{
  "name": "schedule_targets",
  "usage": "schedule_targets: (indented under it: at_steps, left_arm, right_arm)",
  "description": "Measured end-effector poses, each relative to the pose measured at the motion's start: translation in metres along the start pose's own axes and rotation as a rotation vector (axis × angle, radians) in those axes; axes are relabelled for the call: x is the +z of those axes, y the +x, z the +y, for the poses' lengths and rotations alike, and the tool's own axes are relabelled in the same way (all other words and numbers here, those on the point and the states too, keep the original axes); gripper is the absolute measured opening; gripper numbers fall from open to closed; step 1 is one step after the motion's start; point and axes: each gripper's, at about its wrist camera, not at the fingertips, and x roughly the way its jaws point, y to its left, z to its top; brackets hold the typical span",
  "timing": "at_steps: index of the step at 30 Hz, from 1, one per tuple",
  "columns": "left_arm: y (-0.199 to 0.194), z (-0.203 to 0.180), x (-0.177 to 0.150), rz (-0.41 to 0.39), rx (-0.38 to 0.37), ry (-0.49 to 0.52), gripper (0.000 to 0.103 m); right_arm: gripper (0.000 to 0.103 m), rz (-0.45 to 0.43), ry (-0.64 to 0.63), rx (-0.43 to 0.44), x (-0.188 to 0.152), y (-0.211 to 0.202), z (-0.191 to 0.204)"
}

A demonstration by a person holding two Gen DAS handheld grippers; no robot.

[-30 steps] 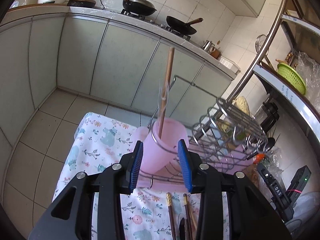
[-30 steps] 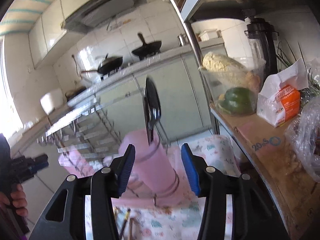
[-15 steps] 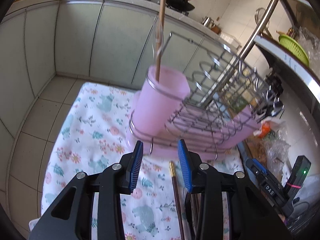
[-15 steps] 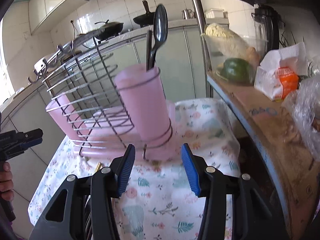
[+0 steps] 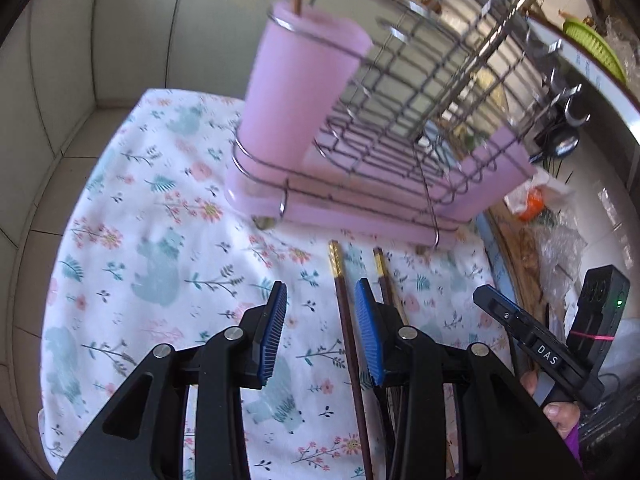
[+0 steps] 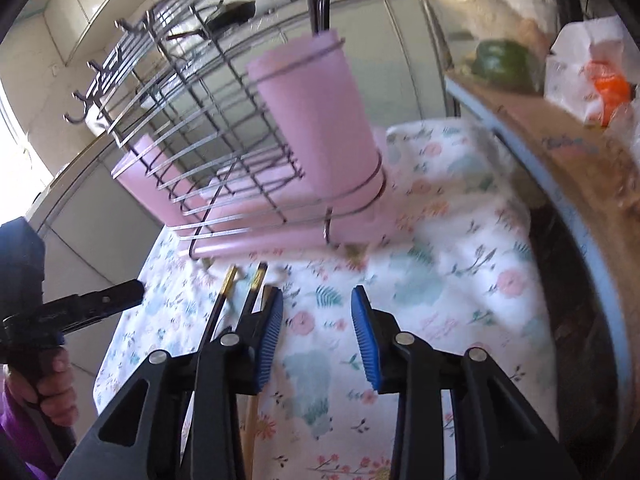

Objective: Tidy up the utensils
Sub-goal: 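Reach the left tool toward a gold-tipped chopstick while the right tool grasps a wooden chopstick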

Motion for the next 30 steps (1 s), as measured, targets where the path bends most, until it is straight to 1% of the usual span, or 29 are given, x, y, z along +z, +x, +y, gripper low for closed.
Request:
schedule_targets:
  at_steps: [1,2,3,5,9,16,21,25,30]
  left_arm:
    - [0.003,-0.003,0.000,0.011,0.002,0.008,0.028]
    - [0.007,-0.005,0.000,0.024,0.001,0.017,0.024]
    - [0.012,-0.008,0.000,0.041,-0.001,0.026,0.023]
    - [0.020,-0.013,0.000,0.064,0.003,0.042,0.018]
    - [0.038,-0.024,0.001,0.113,0.034,0.082,0.017]
    - [0.064,-0.039,0.004,0.161,0.066,0.135,0.017]
    - [0.082,-0.042,0.002,0.202,0.111,0.141,0.008]
    - [0.079,-0.036,0.001,0.190,0.100,0.104,0.008]
    - [0.055,-0.015,-0.002,0.159,0.101,0.056,0.007]
  right_arm:
    - [0.027,0.012,-0.002,0.008,-0.001,0.002,0.001]
    - [0.023,0.021,-0.001,0.013,-0.002,0.003,0.001]
    - [0.020,0.035,0.000,0.022,-0.002,0.005,0.001]
    - [0.019,0.052,0.005,0.039,-0.004,0.007,0.001]
    - [0.019,0.076,0.026,0.071,-0.006,0.013,0.000]
    - [0.019,0.095,0.033,0.079,-0.008,0.017,-0.004]
    - [0.019,0.111,0.031,0.083,-0.009,0.020,-0.003]
    - [0.019,0.135,0.033,0.104,-0.008,0.025,0.002]
    - [0.019,0.180,0.012,0.117,-0.005,0.038,0.017]
